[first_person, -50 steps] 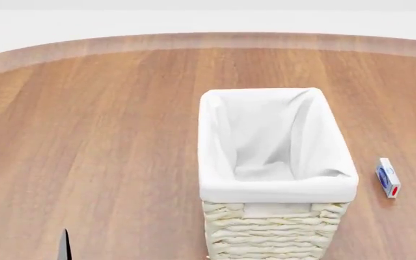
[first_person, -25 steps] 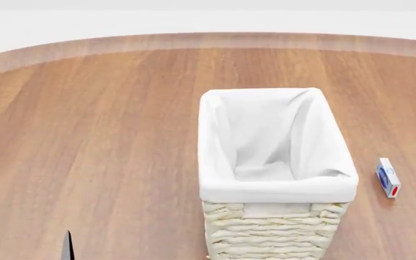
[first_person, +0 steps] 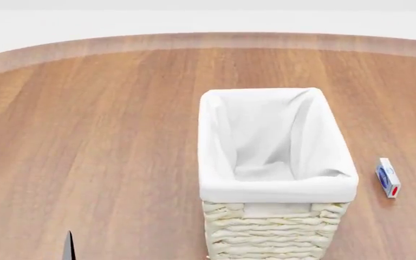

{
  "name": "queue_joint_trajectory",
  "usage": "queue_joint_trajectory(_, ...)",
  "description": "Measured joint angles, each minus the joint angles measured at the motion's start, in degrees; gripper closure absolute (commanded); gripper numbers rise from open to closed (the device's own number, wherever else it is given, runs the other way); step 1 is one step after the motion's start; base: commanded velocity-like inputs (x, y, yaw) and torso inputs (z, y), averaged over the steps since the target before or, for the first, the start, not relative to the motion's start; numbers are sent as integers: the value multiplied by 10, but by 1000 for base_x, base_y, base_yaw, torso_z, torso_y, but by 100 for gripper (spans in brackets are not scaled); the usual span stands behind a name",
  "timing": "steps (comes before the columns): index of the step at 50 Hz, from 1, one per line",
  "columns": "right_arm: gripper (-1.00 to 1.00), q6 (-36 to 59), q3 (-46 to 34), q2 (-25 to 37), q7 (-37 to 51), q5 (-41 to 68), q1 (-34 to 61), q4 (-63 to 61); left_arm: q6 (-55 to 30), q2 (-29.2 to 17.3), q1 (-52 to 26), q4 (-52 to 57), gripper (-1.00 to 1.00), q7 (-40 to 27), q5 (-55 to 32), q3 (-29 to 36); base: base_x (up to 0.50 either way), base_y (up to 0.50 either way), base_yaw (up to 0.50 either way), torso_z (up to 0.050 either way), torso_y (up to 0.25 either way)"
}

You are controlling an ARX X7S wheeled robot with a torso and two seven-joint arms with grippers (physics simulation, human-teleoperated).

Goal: Pick up the alphabet soup and put it in the basket.

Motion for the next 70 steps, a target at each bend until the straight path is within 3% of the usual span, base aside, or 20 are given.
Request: queue_joint_trajectory(70, -100, -27, -9, 0, 4, 11, 18, 57, 1, -11, -6, -3, -100, -16, -8, 13, 0, 0, 0, 0, 0)
